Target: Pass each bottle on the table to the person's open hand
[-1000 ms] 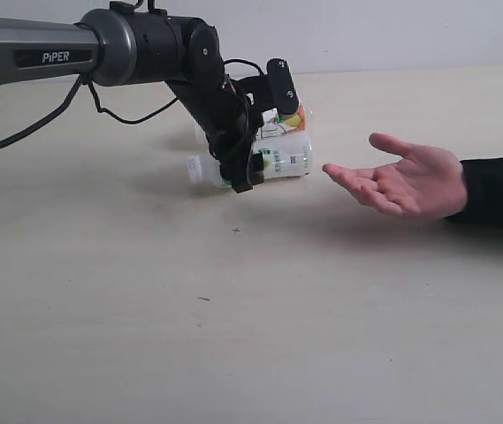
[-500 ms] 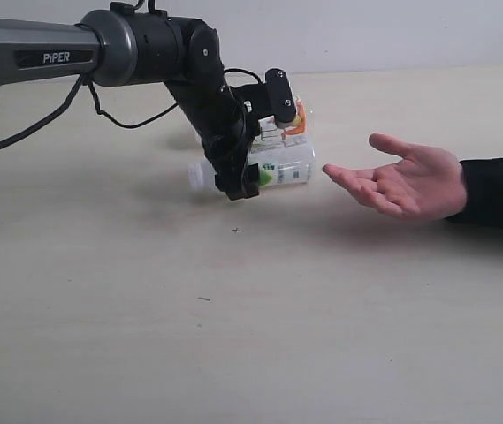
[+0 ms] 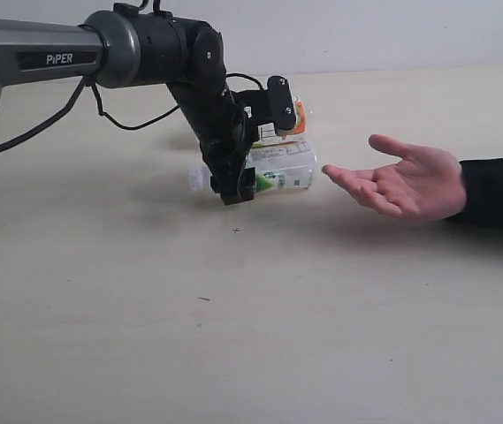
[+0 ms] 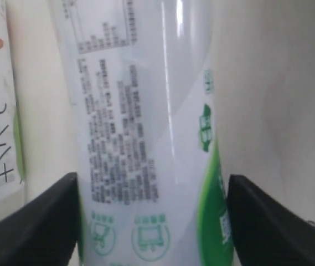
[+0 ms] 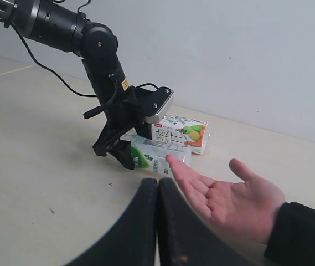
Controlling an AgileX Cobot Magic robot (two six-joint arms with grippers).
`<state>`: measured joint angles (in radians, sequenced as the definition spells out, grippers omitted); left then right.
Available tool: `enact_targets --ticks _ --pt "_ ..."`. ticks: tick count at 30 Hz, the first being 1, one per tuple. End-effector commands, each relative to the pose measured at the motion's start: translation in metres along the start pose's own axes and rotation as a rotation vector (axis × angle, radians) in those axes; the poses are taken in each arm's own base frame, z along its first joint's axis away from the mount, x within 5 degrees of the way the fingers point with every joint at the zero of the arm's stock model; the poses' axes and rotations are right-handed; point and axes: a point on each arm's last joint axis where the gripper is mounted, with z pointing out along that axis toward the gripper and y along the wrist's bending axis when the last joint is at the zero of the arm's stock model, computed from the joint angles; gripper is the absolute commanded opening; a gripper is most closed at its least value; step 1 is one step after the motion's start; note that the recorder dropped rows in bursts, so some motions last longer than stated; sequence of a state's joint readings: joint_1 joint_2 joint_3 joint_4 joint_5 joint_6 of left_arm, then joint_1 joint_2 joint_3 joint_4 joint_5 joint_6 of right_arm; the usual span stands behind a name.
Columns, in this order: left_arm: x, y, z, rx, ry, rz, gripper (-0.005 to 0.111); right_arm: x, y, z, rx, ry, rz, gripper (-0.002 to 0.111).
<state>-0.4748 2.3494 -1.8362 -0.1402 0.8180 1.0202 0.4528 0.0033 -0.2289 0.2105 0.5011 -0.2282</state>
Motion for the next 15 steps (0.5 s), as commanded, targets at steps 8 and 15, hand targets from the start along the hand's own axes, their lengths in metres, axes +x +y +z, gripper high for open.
enact_targets --ticks 8,15 --pt "-0.002 -0.004 -0.001 0.025 0.011 0.014 0.034 0.0 0.0 0.0 0.002 -0.006 -0.006 0.0" --pt "-0.01 -0.01 -0.016 0.05 0.013 0.03 0.0 0.0 0.0 0.0 0.002 -0.006 -0.006 0.0"
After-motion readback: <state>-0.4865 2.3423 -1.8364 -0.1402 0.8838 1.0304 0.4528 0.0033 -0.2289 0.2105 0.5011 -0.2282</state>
